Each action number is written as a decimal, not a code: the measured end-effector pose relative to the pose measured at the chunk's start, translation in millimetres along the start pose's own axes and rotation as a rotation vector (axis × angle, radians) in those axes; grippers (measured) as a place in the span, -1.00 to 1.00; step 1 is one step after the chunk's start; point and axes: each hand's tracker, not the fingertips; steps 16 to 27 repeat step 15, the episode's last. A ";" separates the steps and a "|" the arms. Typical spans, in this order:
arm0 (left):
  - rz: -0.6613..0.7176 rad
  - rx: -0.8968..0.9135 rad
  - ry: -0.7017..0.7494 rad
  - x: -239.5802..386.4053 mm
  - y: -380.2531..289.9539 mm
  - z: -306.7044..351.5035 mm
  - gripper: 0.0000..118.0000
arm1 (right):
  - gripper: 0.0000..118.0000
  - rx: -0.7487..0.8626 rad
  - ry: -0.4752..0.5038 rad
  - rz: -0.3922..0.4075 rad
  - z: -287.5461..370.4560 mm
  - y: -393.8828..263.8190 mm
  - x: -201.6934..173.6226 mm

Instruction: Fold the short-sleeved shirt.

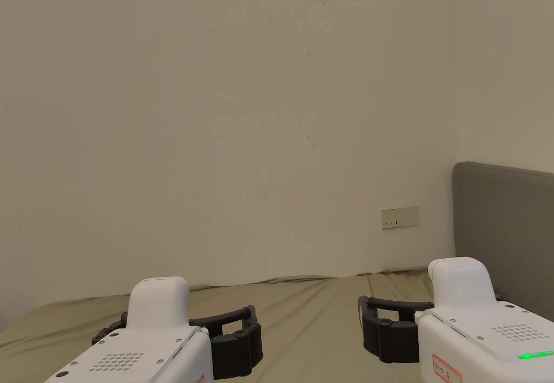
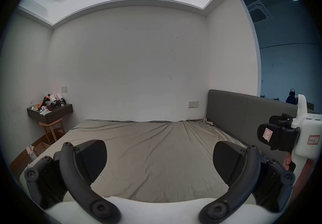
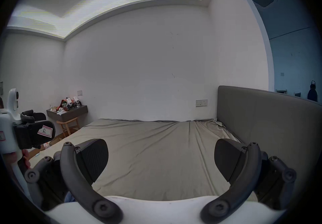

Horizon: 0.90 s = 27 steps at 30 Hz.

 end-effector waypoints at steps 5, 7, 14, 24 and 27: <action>0.006 -0.001 0.002 -0.8 -0.6 0.5 1.00 | 1.00 0.011 -0.011 0.022 1.7 1.3 -0.6; 0.005 -0.003 0.003 -0.4 -1.0 0.4 1.00 | 1.00 0.007 -0.004 0.000 2.2 2.3 2.6; 0.018 -0.005 -0.008 -0.6 -1.8 -0.9 1.00 | 1.00 0.003 -0.010 0.001 4.2 2.7 2.6; 0.023 -0.008 -0.012 -0.2 -2.2 -1.4 1.00 | 1.00 0.001 -0.010 0.004 4.1 2.5 2.3; 0.023 -0.008 -0.012 -0.2 -2.2 -1.4 1.00 | 1.00 0.001 -0.010 0.004 4.1 2.5 2.3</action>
